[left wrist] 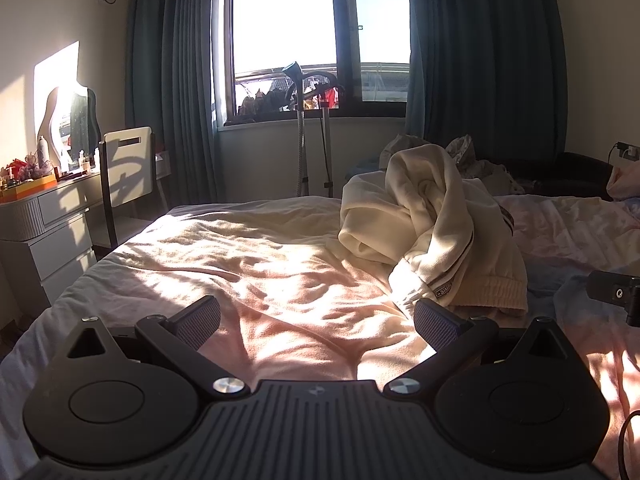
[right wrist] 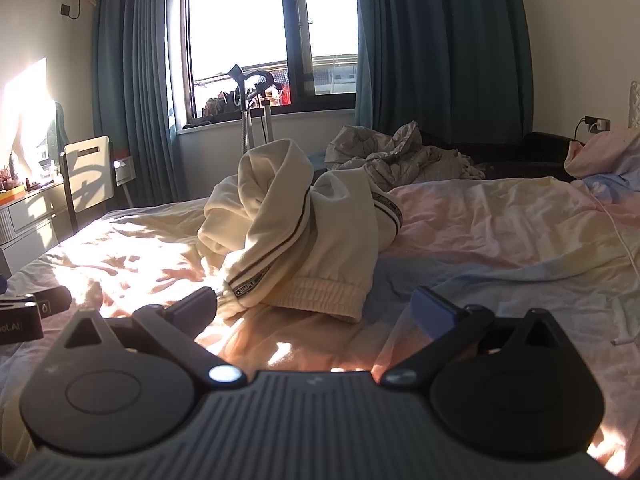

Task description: Fold clothes

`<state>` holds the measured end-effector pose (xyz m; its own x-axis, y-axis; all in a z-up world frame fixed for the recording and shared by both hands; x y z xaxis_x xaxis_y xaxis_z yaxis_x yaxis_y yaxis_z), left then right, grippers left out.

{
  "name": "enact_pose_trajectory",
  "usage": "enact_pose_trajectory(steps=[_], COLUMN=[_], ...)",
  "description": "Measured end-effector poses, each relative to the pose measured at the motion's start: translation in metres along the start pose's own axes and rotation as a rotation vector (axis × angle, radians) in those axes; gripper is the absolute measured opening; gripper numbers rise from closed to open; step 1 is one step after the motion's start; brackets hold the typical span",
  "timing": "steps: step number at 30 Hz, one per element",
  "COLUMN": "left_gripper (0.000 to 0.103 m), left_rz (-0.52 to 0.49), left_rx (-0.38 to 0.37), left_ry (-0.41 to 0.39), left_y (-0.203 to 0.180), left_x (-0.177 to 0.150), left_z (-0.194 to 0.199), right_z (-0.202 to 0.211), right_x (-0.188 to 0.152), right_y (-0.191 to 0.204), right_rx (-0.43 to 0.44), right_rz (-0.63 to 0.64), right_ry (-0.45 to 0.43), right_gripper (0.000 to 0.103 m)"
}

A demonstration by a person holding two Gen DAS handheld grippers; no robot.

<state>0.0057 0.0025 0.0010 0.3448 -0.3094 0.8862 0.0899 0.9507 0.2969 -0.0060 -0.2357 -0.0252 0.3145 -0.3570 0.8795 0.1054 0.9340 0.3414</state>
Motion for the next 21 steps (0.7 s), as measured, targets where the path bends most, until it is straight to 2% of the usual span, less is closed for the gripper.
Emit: enact_pose_trajectory(steps=[7,12,21], left_gripper=[0.103,0.103,0.103], left_rz=[-0.001,-0.004,-0.001], left_rx=[0.000,-0.001,-0.002], left_ry=[-0.001,0.002,0.010], left_y=[0.0020,0.0003,-0.0008], left_x=[0.0000,-0.0006,-0.0013], left_z=[0.0004,-0.0001,-0.0021], right_z=[0.0064,0.0058,0.0069], right_x=[0.0017,0.0015,-0.0002], right_y=[-0.0043,-0.0070,-0.0030], right_rx=[-0.011,-0.002,-0.002], right_rz=[-0.012,-0.035,-0.003], right_ry=[-0.032,-0.023,-0.040], right_gripper=[0.103,0.103,0.103])
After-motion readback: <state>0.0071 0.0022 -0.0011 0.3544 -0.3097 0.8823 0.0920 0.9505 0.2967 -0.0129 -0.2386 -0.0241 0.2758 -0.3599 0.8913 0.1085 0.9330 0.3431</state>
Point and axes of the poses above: each gripper's, at about its wrist camera, not at the fingertips, and z roughly against the way its jaws point, y to its left, x to its top, the point moved 1 cm from there along -z, roughly the way its jaws point, and after that the axes turned 15 degrees about -z, right-handed, at the moved point
